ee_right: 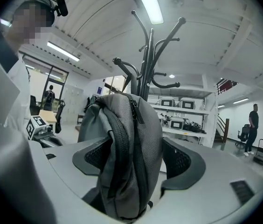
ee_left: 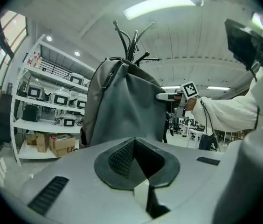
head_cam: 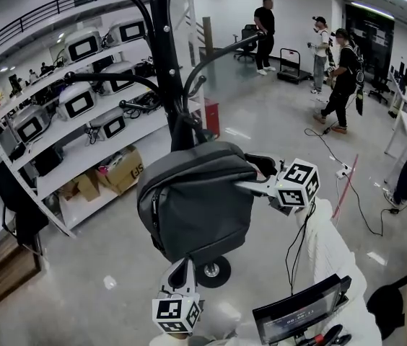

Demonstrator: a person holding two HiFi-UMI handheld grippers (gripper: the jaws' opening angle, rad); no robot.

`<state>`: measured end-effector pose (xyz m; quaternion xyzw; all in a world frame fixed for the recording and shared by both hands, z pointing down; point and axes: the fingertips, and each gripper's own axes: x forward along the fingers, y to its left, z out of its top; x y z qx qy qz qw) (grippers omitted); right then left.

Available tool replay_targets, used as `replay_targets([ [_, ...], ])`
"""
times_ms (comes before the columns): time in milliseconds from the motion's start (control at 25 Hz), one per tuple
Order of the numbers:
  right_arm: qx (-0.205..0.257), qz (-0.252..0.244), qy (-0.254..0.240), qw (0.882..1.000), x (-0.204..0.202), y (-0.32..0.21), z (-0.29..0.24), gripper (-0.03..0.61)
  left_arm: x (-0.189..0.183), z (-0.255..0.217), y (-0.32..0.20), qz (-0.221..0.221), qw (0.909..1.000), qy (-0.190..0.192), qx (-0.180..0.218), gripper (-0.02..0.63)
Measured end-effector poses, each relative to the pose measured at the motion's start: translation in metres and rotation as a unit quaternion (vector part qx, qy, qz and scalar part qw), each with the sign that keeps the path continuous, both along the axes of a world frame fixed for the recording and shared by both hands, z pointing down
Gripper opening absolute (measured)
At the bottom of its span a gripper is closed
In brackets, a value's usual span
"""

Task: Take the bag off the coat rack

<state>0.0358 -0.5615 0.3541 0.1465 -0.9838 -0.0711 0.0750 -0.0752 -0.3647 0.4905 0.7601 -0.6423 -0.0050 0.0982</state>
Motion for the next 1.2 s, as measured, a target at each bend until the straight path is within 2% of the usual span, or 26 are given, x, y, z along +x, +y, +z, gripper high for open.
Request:
replay_targets([
  [240,0.004,0.006,-0.006,1.000,-0.009,-0.002,0.003,0.318,-0.001,0.002,0.000,0.002,1.0000,0.003,0.000,0.002],
  [400,0.015,0.004,0.007,1.000,-0.016,-0.009,0.003,0.318,0.000,0.001,0.000,0.006,1.0000,0.002,0.000,0.002],
  [600,-0.014,-0.019,0.006,1.000,-0.019,-0.006,0.007,0.316,-0.005,0.002,0.003,0.004,1.0000,0.000,-0.001,0.002],
  [880,-0.025,-0.022,0.001,0.999,-0.025,0.007,0.009,0.310,-0.007,0.003,0.002,0.011,0.9999,0.004,-0.002,0.002],
  [1200,-0.021,0.015,0.000,1.000,-0.031,0.028,0.008,0.170,0.000,0.004,0.002,0.031,0.9995,0.007,-0.001,0.002],
])
